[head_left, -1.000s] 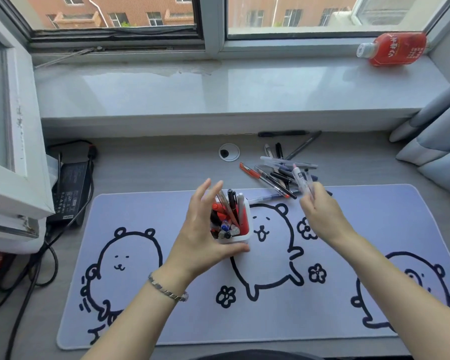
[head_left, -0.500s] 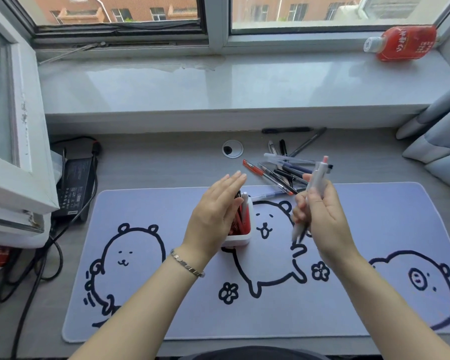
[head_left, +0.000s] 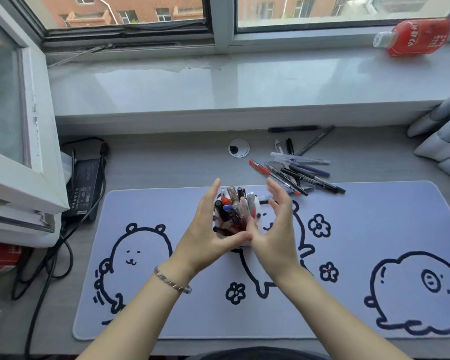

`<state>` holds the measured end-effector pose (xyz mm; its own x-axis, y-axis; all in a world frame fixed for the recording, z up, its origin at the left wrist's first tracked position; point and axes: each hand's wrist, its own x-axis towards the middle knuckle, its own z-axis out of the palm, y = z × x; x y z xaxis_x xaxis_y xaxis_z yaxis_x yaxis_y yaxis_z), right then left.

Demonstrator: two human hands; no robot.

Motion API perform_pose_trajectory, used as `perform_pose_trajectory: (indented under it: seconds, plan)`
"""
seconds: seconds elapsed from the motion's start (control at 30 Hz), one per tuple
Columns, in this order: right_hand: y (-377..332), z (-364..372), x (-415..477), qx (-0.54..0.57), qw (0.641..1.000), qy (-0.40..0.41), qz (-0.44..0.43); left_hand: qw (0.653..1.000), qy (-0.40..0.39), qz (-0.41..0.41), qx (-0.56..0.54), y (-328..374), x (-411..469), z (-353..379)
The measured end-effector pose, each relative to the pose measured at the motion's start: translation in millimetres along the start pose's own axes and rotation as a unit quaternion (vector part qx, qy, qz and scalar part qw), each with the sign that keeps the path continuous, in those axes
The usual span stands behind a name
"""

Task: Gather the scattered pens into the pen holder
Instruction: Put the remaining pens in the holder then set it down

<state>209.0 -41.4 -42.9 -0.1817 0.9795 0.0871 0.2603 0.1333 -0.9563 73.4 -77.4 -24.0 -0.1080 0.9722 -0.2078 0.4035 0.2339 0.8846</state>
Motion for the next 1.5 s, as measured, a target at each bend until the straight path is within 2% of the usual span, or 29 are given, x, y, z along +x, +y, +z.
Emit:
perform_pose_trajectory:
  seconds: [0.07, 0.17, 0.27, 0.4, 0.57, 0.7, 0.8, 0.87, 0.93, 0.97, 1.03, 1.2, 1.27, 1.33, 1.4, 1.43, 1.5]
  plan:
    - [0, -7, 6, -0.028, 0.994, -0.02, -0.103, 0.999, -0.006, -0.023, 0.022, -2, -1, -2]
    - [7, -9, 9, -0.11, 0.965, -0.078, -0.227, 0.996, -0.026, -0.019, 0.084, -2, 0, 1]
    - [14, -10, 9, -0.184, 0.946, -0.063, -0.259, 0.995, -0.006, -0.024, 0.102, 2, 1, 1]
    - [26, -16, -1, -0.171, 0.946, -0.029, -0.274, 0.992, 0.008, -0.018, 0.124, 4, 0, 3]
    - [29, -15, -6, -0.207, 0.943, -0.013, -0.26, 0.996, 0.006, -0.034, 0.08, 2, 4, 5]
    - [27, -8, 19, -0.27, 0.932, 0.051, -0.236, 0.997, 0.008, -0.039, 0.073, 1, 5, 6]
    - [18, -17, 30, -0.225, 0.951, 0.028, -0.208, 0.996, 0.006, -0.04, 0.077, 1, 4, 5]
    - [7, -26, 43, -0.152, 0.977, 0.0, -0.147, 0.996, 0.001, -0.043, 0.081, 1, 4, 4]
    - [4, -32, 70, -0.164, 0.985, -0.006, -0.047, 0.996, -0.002, -0.041, 0.085, 1, 5, 4]
    - [8, -34, 87, -0.219, 0.975, -0.027, -0.001, 0.995, -0.003, -0.04, 0.086, 1, 5, 4]
    - [20, -32, 117, -0.352, 0.929, -0.091, 0.067, 0.995, -0.004, -0.036, 0.089, 1, 5, 4]
    - [40, -4, 145, -0.571, 0.788, -0.215, 0.084, 0.996, -0.006, -0.034, 0.082, 1, 5, 4]
    - [45, 4, 146, -0.603, 0.762, -0.224, 0.069, 0.996, -0.006, -0.034, 0.078, 1, 5, 4]
    - [49, 5, 144, -0.613, 0.754, -0.232, 0.051, 0.997, -0.003, -0.033, 0.076, 1, 5, 3]
    - [49, 2, 139, -0.604, 0.76, -0.238, 0.037, 0.997, -0.001, -0.034, 0.076, 1, 5, 4]
    - [45, -1, 136, -0.58, 0.78, -0.232, 0.038, 0.997, -0.001, -0.033, 0.076, 1, 5, 3]
    - [29, -13, 130, -0.472, 0.859, -0.19, 0.047, 0.996, -0.004, -0.031, 0.078, 1, 5, 3]
